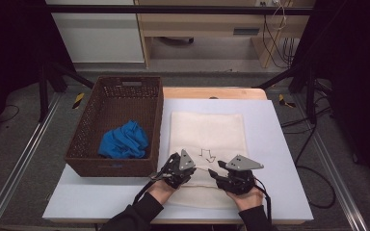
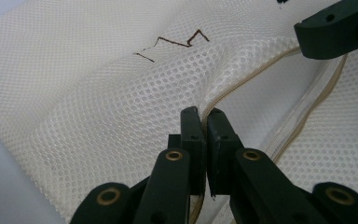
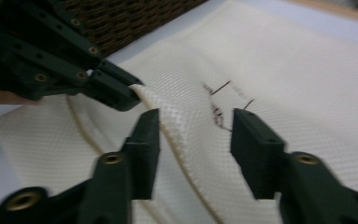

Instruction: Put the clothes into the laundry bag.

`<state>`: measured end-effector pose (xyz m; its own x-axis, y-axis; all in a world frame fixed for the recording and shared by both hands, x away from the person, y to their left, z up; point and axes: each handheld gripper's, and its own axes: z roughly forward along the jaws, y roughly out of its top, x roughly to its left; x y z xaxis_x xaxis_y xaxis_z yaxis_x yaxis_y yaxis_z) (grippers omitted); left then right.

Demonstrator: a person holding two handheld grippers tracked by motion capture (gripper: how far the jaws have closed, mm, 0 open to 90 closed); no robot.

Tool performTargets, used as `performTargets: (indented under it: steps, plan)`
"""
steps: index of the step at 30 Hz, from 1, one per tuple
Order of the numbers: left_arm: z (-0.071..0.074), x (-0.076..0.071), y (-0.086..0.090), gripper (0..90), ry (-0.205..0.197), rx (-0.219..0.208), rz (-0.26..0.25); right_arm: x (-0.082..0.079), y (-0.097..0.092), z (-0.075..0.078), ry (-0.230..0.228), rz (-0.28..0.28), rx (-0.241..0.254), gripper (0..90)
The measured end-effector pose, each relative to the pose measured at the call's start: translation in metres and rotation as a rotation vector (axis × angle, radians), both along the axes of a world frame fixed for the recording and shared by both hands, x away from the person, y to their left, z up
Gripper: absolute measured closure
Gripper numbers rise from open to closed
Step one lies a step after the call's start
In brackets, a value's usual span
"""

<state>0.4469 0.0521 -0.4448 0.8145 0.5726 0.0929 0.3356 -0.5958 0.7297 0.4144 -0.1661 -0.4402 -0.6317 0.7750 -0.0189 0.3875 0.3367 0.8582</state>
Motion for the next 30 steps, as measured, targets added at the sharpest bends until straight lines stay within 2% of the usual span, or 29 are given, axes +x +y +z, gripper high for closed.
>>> performTargets:
  steps: [1,3,4,5,6,8,12,13,15,17,18,20,22,24,26,30]
  plan:
    - [0.001,0.0,0.001,86.0,0.0,-0.009,0.002,0.0,0.001,0.0,-0.015,-0.029,-0.011,40.1]
    - [0.003,0.001,0.001,85.9,0.007,-0.025,0.007,0.0,0.001,0.001,-0.025,-0.039,-0.022,38.8]
    - [0.004,0.001,0.002,85.9,0.008,-0.03,0.01,0.0,0.001,0.001,-0.016,-0.04,-0.045,38.1]
    - [0.005,0.001,0.002,85.9,0.01,-0.04,0.014,0.001,0.003,0.002,0.016,-0.049,-0.06,39.1]
    - [0.006,0.002,0.002,85.9,0.016,-0.046,0.015,0.001,0.003,0.002,0.02,-0.048,-0.077,41.4]
    - [0.008,0.003,0.003,85.8,0.018,-0.063,0.022,-0.001,0.004,0.0,-0.002,-0.032,-0.077,42.2]
    - [0.01,0.005,0.005,85.7,0.025,-0.082,0.022,0.0,0.006,-0.001,-0.002,-0.016,-0.076,46.4]
    - [0.01,0.005,0.006,85.5,0.027,-0.087,0.023,0.002,0.008,-0.004,0.023,-0.001,-0.085,54.1]
    - [0.01,0.004,0.006,85.4,0.027,-0.089,0.021,0.004,0.009,-0.007,0.05,0.005,-0.097,59.7]
    - [0.01,0.004,0.006,85.1,0.025,-0.088,0.02,0.004,0.009,-0.008,0.05,0.007,-0.112,63.0]
    - [0.009,0.003,0.006,84.9,0.025,-0.087,0.02,0.005,0.01,-0.008,0.054,-0.012,-0.116,72.1]
    - [0.007,0.002,0.006,83.4,0.031,-0.093,0.01,0.006,0.009,-0.007,0.061,-0.014,-0.107,81.1]
    - [0.007,-0.001,0.007,77.3,0.031,-0.108,-0.002,0.006,0.009,-0.007,0.07,-0.02,-0.107,86.4]
    - [0.011,-0.008,0.011,67.4,0.029,-0.126,-0.013,0.007,0.008,-0.005,0.078,-0.03,-0.096,86.9]
    - [0.017,-0.019,0.016,63.0,0.01,-0.138,-0.027,0.007,0.006,-0.004,0.074,-0.039,-0.08,86.9]
    - [0.022,-0.043,0.028,64.7,-0.02,-0.126,-0.055,0.006,0.004,-0.002,0.075,-0.043,-0.061,87.0]
